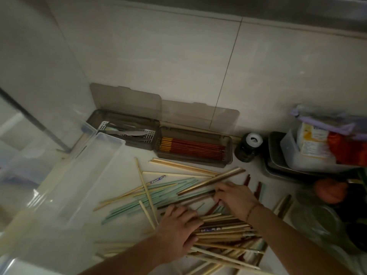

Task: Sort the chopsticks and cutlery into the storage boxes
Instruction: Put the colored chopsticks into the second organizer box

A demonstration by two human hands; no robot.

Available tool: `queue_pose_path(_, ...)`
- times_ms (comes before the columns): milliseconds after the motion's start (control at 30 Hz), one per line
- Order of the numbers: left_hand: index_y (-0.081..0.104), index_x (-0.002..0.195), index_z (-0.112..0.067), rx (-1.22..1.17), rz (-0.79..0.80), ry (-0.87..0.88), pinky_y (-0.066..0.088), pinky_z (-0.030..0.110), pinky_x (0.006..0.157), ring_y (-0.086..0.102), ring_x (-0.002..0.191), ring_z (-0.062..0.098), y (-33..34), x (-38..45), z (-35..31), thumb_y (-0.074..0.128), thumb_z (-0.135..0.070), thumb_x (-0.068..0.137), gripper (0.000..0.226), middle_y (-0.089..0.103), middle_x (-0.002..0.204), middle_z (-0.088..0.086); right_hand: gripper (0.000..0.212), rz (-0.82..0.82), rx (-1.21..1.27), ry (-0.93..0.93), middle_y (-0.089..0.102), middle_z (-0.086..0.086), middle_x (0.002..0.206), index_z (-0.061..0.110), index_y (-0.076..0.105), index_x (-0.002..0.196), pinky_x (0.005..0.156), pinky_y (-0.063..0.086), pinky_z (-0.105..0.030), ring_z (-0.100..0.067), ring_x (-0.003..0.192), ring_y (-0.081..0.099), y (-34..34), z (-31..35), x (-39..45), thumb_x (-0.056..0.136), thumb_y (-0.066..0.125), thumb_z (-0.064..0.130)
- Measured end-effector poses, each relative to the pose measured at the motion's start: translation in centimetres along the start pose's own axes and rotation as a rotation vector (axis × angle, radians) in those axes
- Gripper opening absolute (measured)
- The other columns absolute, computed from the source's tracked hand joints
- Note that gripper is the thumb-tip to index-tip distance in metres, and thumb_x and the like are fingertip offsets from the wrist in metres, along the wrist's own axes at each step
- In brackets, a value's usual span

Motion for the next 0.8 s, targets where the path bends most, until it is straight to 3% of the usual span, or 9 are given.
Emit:
queue_pose_path(67,0.060,0.117,-0.036,-0.016,0.019,-0.013,0.029,0.035,0.094,0.046,0.106,0.013,-0.1,-0.1,0.1,0.055,-0.054,0.078,0.043,0.058,0.115,-0.013,0.018,-0.031,-0.007,0.033,0.061,0.005,0.103,0.027,0.065,0.090,0.062,0.048,-0.030,-0.021,0.093,0.057,-0.1,-1.0,-0.3,0.076,0.065,0.015)
queue_pose_path(200,0.056,0.118,-0.037,-0.084,0.015,-0.024,0.028,0.032,0.093,0.050,0.105,0.011,0.0,-0.5,0.6,0.057,-0.049,0.079,0.041,0.054,0.119,-0.014,0.017,-0.074,-0.068,0.161,0.061,0.014,0.108,0.035,0.062,0.097,0.073,0.047,-0.028,-0.014,0.100,0.051,-2.0,-3.5,-1.6,0.085,0.059,0.024)
queue_pose_path(267,0.057,0.118,-0.036,-0.087,0.005,-0.029,0.028,0.032,0.093,0.051,0.106,0.011,0.1,-0.6,0.9,0.056,-0.050,0.081,0.039,0.053,0.120,-0.014,0.015,-0.174,-0.093,0.228,0.064,0.012,0.094,0.033,0.063,0.087,0.062,0.045,-0.027,-0.014,0.087,0.053,-3.7,-4.5,-2.5,0.080,0.069,0.021)
queue_pose_path(367,0.059,0.117,-0.036,-0.075,0.009,-0.023,0.028,0.032,0.093,0.049,0.108,0.012,0.2,-0.7,1.3,0.055,-0.051,0.082,0.038,0.055,0.119,-0.014,0.029,-0.326,-0.124,0.279,0.064,0.008,0.080,0.031,0.064,0.076,0.049,0.036,-0.024,-0.018,0.069,0.056,-6.3,-5.5,-4.2,0.062,0.083,0.014)
queue_pose_path(500,0.060,0.116,-0.035,-0.097,-0.049,-0.016,0.029,0.034,0.096,0.046,0.113,0.012,-0.1,-0.8,2.3,0.058,-0.048,0.084,0.035,0.055,0.122,-0.012,0.021,-0.480,-0.116,0.306,0.066,-0.001,0.088,0.021,0.071,0.088,0.053,0.052,-0.034,-0.026,0.070,0.062,-9.2,-6.0,-5.5,0.074,0.076,0.006)
queue_pose_path(600,0.059,0.121,-0.034,-0.091,-0.067,-0.112,0.034,0.040,0.098,0.044,0.119,0.015,-1.0,-1.1,4.3,0.057,-0.045,0.086,0.037,0.051,0.131,-0.010,0.011,-0.566,-0.040,0.420,0.067,-0.003,0.090,0.018,0.072,0.092,0.054,0.051,-0.033,-0.028,0.067,0.063,-10.6,-5.3,-4.3,0.085,0.065,0.015)
queue_pose_path(700,0.052,0.132,-0.033,-0.052,-0.050,-0.303,0.038,0.048,0.105,0.039,0.130,0.022,-2.5,-0.9,6.8,0.052,-0.047,0.088,0.046,0.038,0.150,-0.006,0.012,-0.512,-0.002,0.471,0.067,-0.004,0.097,0.020,0.072,0.097,0.054,0.048,-0.031,-0.028,0.068,0.063,-11.0,-4.2,-0.9,0.089,0.063,0.020)
queue_pose_path(800,0.036,0.145,-0.030,-0.025,-0.055,-0.432,0.027,0.049,0.109,0.026,0.141,0.028,-4.3,0.8,9.5,0.044,-0.050,0.090,0.058,0.022,0.160,0.001,0.017,-0.349,0.012,0.466,0.064,0.003,0.107,0.029,0.068,0.104,0.060,0.041,-0.026,-0.024,0.083,0.063,-10.5,-3.2,3.4,0.094,0.054,0.029)
Point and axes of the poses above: each hand's wrist, its own x-axis towards the middle knuckle, its own y-axis out of the palm, z = x × y, the point moved 1 cm from there along x, towards the middle knuckle
